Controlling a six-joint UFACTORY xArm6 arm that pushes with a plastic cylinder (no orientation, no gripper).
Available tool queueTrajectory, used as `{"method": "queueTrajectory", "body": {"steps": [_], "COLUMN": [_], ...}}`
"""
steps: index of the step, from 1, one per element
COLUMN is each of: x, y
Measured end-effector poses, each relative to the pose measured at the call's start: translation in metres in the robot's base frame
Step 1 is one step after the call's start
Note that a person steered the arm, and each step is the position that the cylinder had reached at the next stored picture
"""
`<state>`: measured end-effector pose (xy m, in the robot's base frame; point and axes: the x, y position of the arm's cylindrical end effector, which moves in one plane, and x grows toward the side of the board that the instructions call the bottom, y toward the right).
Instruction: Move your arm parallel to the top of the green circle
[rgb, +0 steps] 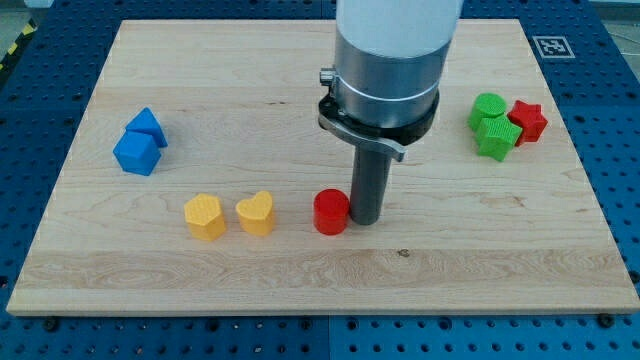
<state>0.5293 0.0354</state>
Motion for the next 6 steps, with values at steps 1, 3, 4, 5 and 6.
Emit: {"method": "queueTrajectory", "body": {"steps": [1,3,4,5,6], "x": [0.0,-0.035,-0.068,-0.127,-0.181], "y": [-0.015,0.001,0.028,0.043,0.094]}}
